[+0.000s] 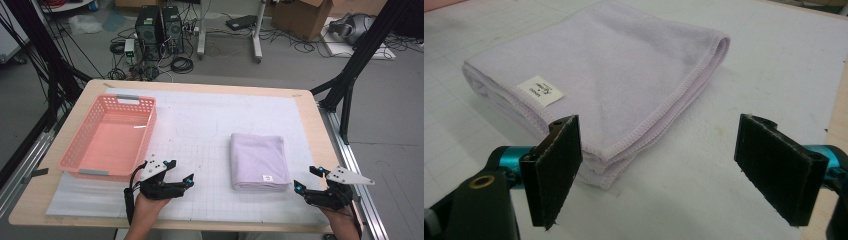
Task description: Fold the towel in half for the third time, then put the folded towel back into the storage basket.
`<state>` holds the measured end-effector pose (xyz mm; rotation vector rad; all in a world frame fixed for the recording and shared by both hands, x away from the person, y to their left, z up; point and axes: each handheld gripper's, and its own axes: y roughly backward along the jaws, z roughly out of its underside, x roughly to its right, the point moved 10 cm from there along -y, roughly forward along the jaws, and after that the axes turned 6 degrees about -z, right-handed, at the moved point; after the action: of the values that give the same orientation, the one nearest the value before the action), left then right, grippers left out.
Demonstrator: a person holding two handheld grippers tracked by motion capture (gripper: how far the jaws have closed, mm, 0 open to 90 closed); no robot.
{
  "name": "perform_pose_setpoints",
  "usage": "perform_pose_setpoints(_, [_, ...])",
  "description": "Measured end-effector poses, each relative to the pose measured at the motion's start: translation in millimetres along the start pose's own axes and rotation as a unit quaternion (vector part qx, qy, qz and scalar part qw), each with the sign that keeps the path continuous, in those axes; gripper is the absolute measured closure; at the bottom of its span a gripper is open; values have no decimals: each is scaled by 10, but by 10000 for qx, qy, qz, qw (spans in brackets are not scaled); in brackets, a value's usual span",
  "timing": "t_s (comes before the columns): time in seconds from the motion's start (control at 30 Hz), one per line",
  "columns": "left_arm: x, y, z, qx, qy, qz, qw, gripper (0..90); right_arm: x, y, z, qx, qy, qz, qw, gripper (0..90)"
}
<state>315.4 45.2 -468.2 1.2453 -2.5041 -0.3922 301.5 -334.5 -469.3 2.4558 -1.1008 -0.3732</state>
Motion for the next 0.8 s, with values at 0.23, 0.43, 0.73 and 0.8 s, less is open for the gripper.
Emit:
perform_pose_setpoints(0.23, [6, 14, -15, 18, 10, 21, 10000, 203, 17, -5, 19, -32, -15, 24, 10000, 179])
perform_pose_setpoints(0.43, [0, 30, -20, 38, 14, -3, 10000, 205, -19, -27, 9, -52, 44, -29, 10000, 179])
perform_pose_setpoints(0.73, [-1, -9, 1, -38, 44, 8, 10000, 215, -3, -35, 24, -67, -26, -56, 10000, 179])
perform_pose_setpoints(0.8, [3, -25, 10, -75, 24, 30, 10000, 215, -7, -47, 30, -94, -21, -85, 9999, 179])
